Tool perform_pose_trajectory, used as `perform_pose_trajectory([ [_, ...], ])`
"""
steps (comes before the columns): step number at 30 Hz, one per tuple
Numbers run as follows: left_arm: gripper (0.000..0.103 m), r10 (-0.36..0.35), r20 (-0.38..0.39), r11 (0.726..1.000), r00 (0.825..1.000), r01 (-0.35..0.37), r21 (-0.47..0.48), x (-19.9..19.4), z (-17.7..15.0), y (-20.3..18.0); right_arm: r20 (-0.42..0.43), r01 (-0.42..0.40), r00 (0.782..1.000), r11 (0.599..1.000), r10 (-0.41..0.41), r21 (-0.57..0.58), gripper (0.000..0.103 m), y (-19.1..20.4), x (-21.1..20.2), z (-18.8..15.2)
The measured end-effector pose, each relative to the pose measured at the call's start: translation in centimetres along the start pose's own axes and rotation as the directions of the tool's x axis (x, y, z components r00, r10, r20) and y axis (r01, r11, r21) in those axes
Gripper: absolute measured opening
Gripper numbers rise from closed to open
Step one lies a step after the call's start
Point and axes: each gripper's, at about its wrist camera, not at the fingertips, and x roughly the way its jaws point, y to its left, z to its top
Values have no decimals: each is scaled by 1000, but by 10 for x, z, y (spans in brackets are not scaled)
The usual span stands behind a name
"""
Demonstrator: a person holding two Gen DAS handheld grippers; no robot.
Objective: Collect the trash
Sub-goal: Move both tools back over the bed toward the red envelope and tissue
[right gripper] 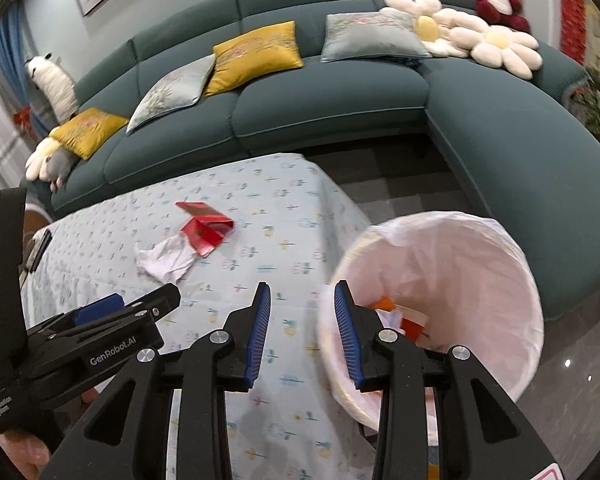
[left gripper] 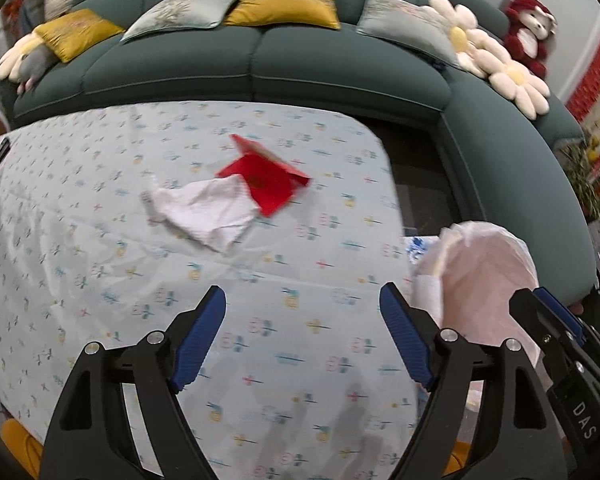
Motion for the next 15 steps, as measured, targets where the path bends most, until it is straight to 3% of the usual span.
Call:
perform_pose_trajectory([
  [4,81,28,1,998,1000,-28,-48,4,4,25,-14,-13,1000,1000,13,-27,33,17,10,4],
  [15,81,70,-42,980,997,-77,-186,40,26,87,-71,-54,996,994,47,-100,33,68,65,23],
])
